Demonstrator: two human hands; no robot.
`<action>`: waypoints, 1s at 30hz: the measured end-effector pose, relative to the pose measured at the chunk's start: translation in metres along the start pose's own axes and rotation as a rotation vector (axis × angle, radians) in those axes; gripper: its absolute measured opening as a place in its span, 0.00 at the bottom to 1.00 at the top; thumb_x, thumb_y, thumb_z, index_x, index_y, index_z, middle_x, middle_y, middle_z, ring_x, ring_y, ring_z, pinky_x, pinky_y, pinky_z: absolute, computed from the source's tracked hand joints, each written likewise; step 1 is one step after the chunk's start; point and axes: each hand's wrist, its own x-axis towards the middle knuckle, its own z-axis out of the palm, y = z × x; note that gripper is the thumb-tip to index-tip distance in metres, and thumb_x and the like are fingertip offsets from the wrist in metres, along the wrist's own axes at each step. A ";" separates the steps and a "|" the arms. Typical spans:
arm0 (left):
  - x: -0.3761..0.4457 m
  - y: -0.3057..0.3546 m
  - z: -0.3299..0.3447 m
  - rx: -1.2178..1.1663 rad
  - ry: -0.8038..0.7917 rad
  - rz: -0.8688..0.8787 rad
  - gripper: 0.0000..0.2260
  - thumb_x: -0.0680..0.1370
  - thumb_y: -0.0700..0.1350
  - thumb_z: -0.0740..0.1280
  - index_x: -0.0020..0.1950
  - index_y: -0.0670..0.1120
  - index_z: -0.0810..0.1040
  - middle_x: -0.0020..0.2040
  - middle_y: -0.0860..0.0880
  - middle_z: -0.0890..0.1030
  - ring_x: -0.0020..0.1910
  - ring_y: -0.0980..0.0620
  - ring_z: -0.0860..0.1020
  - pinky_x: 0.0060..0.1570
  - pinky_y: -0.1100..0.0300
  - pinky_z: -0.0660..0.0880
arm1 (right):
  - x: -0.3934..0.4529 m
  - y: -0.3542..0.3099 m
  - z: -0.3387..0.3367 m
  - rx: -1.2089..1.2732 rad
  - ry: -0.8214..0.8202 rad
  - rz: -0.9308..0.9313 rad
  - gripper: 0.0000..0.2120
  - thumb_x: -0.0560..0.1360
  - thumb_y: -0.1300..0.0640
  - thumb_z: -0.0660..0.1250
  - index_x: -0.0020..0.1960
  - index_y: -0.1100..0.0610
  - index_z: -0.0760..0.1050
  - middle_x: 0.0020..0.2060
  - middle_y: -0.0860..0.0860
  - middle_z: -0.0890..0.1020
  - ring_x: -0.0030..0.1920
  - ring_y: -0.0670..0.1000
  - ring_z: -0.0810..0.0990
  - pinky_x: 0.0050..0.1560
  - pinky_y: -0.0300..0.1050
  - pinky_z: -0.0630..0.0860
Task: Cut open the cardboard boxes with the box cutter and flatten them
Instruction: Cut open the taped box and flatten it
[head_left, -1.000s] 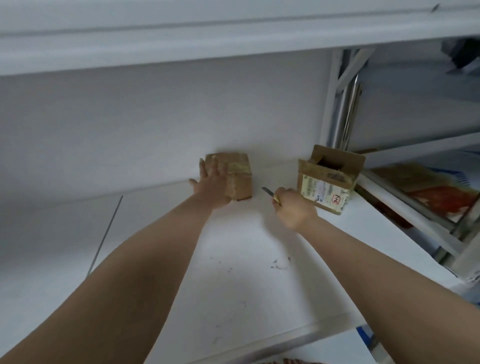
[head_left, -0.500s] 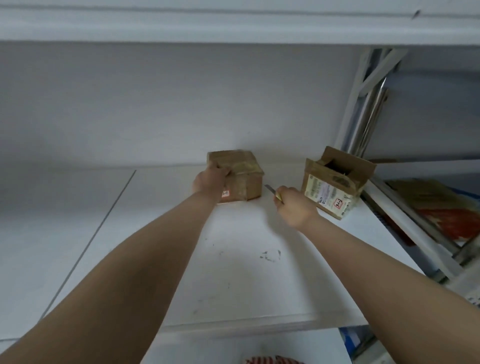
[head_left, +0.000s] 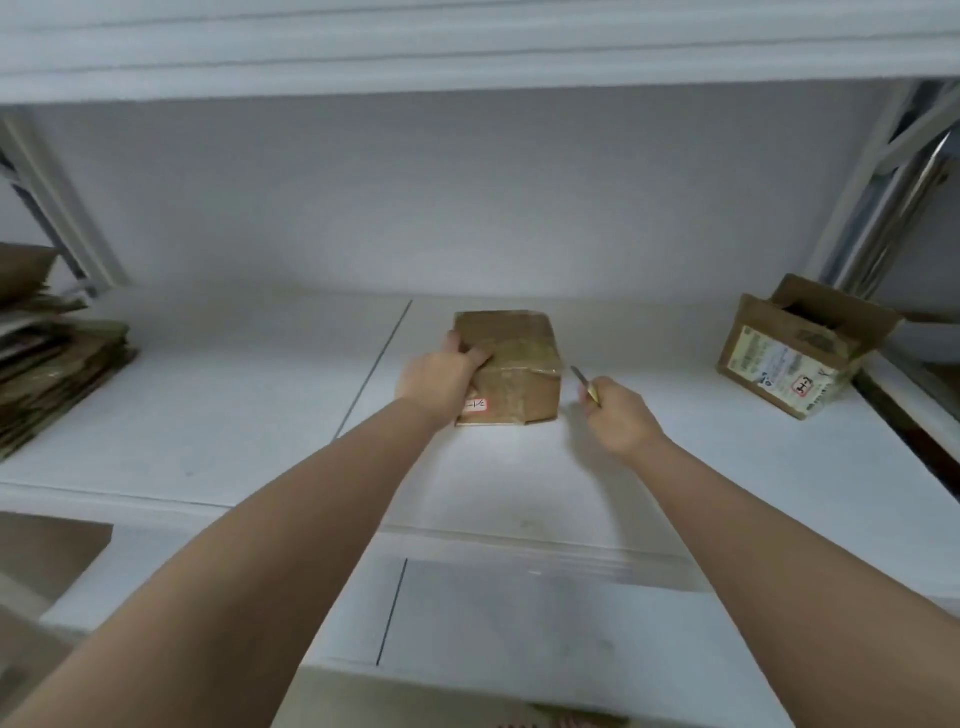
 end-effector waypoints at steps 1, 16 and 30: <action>-0.013 -0.010 -0.003 0.000 0.002 -0.005 0.23 0.77 0.44 0.63 0.72 0.55 0.66 0.64 0.44 0.66 0.51 0.38 0.77 0.49 0.50 0.74 | -0.005 -0.011 0.007 0.037 0.005 0.014 0.11 0.81 0.52 0.54 0.48 0.58 0.69 0.51 0.60 0.78 0.52 0.62 0.77 0.49 0.49 0.73; -0.159 -0.047 -0.024 -0.085 0.110 0.165 0.26 0.78 0.55 0.61 0.74 0.49 0.63 0.63 0.44 0.71 0.57 0.42 0.73 0.45 0.50 0.75 | -0.090 -0.120 0.096 0.399 0.141 0.188 0.16 0.79 0.49 0.56 0.47 0.60 0.74 0.43 0.57 0.82 0.38 0.58 0.80 0.39 0.49 0.77; -0.127 -0.053 -0.019 -0.296 -0.018 -0.065 0.26 0.78 0.53 0.66 0.75 0.53 0.63 0.65 0.44 0.61 0.57 0.41 0.75 0.62 0.51 0.71 | -0.115 -0.079 0.062 0.389 0.131 0.261 0.02 0.73 0.58 0.62 0.44 0.57 0.72 0.40 0.55 0.79 0.42 0.59 0.80 0.44 0.53 0.78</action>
